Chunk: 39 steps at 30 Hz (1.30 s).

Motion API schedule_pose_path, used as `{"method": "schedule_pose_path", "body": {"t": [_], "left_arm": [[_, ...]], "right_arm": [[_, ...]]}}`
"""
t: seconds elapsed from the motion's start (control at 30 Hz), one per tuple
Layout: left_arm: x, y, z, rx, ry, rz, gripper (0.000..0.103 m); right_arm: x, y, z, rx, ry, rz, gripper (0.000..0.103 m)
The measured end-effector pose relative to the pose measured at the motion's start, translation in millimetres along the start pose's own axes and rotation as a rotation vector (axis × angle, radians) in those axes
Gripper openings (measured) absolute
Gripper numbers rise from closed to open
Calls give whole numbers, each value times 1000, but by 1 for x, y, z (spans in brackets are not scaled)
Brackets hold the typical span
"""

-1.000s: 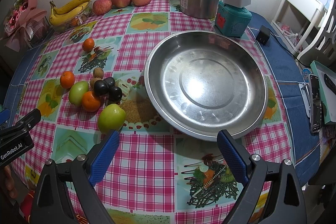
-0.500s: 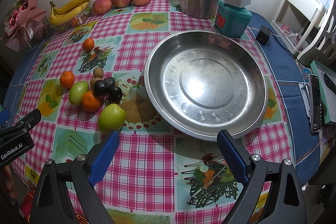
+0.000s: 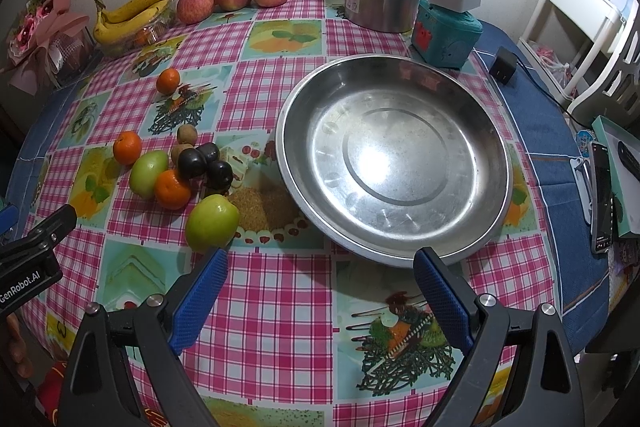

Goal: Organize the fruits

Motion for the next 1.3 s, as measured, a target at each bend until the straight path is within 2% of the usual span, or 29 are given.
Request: {"method": "schedule_pose_path", "body": {"t": [0.13,0.3,0.47,0.7,0.8,1.0,1.3], "left_arm": [[0,-3,3,17,-8,-10,103],[4,0,10,60,-44,-72,103],[1,8,12,78,-68,-72,103],[-9,30,9,28,-124,-95,103],[-6,41,9,14,-139,-134,103],[-2,57,16,22,-127,-189,103],[-5,60,31,67,-72,-140,103]], "right_arm": [[2,1,1,6,2,-9,94],[7,5,-1,-8,21,-11,94],[15,14,-3,-21,46,-9,94],[32,26,3,-9,105,-10,94],[38,30,6,2,116,-12,94],[46,33,14,25,123,-20,94],[57,40,24,47,139,-36,94]]}}
Point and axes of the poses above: each gripper's, at about its wrist camera, not at the fingertips, and z roughly the way its jaws point, x to its left, y to its top, the point moved 8 cm from there along z, roughly the way its jaws point, and after that the axes turned 10 degrees about -z, right-handed, at the moved point
